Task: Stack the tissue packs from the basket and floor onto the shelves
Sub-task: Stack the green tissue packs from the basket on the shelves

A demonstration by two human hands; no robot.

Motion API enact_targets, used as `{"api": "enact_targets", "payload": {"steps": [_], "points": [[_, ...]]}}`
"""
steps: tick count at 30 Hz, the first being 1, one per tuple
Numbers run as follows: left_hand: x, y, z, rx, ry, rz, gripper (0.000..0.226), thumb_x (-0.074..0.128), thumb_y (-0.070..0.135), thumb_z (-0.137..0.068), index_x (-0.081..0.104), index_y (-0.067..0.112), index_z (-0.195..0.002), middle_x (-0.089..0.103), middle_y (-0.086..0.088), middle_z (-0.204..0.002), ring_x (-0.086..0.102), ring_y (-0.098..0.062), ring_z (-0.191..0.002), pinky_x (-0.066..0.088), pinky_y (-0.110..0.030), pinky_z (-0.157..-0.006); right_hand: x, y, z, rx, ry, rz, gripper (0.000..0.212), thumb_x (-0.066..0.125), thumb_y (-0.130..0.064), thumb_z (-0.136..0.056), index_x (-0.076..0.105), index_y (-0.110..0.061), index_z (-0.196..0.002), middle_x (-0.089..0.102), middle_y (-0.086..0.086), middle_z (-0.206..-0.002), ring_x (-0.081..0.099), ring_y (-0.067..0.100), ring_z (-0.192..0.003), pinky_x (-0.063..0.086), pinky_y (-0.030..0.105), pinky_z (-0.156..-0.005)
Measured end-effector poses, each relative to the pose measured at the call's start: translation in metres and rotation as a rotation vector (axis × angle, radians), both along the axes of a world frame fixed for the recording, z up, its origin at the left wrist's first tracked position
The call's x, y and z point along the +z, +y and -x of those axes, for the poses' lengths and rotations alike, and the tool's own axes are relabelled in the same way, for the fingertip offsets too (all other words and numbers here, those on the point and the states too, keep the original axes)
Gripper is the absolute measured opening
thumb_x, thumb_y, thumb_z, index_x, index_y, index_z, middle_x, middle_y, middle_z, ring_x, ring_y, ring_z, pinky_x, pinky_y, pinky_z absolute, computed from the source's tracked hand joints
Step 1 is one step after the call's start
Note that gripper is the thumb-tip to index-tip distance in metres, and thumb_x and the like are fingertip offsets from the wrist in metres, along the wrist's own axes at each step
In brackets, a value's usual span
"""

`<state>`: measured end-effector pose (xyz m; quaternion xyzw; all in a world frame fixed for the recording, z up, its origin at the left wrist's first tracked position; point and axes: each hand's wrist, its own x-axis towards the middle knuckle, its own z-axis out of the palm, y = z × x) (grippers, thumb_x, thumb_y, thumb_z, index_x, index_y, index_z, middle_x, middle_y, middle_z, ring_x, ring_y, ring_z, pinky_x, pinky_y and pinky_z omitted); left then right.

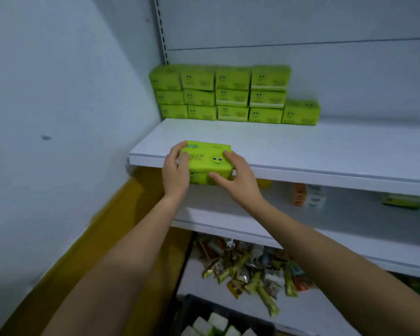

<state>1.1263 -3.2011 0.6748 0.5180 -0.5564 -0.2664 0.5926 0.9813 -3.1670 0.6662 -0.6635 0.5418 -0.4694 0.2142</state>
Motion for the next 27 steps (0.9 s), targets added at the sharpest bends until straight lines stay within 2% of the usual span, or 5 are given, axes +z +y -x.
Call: {"api": "enact_targets", "payload": {"steps": [6,11,14,21,27], "points": [[0.028,-0.036,0.026,-0.153,-0.045,0.035,0.035,0.043,0.014,-0.096,0.051,0.016,-0.13,0.051,-0.001,-0.135,0.044,-0.016,-0.126,0.034,-0.022,-0.097,0.026,-0.02,0.017,-0.139,-0.028,0.066,0.06,0.067,-0.022,-0.084,0.041,-0.013,-0.138,0.032,0.009,-0.148,0.023,0.015,-0.141,0.017,0.019,-0.109],[0.056,-0.063,0.072,-0.417,-0.183,-0.013,0.044,0.039,0.021,-0.1,0.033,0.019,-0.143,0.031,0.002,-0.151,0.027,-0.013,-0.139,0.023,-0.016,-0.1,0.051,-0.036,0.06,-0.298,-0.001,0.107,0.058,0.065,-0.019,-0.085,0.042,-0.014,-0.137,0.03,0.008,-0.15,0.019,0.014,-0.142,0.018,0.019,-0.107],[0.074,-0.075,0.106,-0.539,-0.241,-0.042,0.054,0.045,0.027,-0.097,0.025,0.021,-0.147,0.025,0.002,-0.154,0.024,-0.014,-0.141,0.022,-0.025,-0.108,0.066,-0.044,0.094,-0.374,0.01,0.118,0.058,0.065,-0.019,-0.083,0.043,-0.016,-0.137,0.028,0.007,-0.151,0.021,0.014,-0.142,0.021,0.023,-0.109],[0.095,-0.113,0.184,-0.729,-0.291,-0.058,0.089,0.074,0.028,-0.078,0.019,0.023,-0.148,0.033,-0.002,-0.149,0.037,-0.016,-0.133,0.034,-0.031,-0.109,0.082,-0.076,0.178,-0.473,0.033,0.176,0.057,0.065,-0.015,-0.083,0.044,-0.012,-0.135,0.036,0.009,-0.146,0.031,0.02,-0.137,0.026,0.027,-0.109],[0.092,-0.157,0.257,-0.632,-0.442,0.032,0.087,0.078,0.021,-0.074,0.028,0.016,-0.145,0.038,-0.007,-0.146,0.039,-0.02,-0.132,0.034,-0.031,-0.107,0.072,-0.117,0.249,-0.49,-0.005,0.187,0.057,0.065,-0.015,-0.082,0.045,-0.012,-0.135,0.038,0.008,-0.144,0.034,0.019,-0.135,0.028,0.027,-0.108]]}}
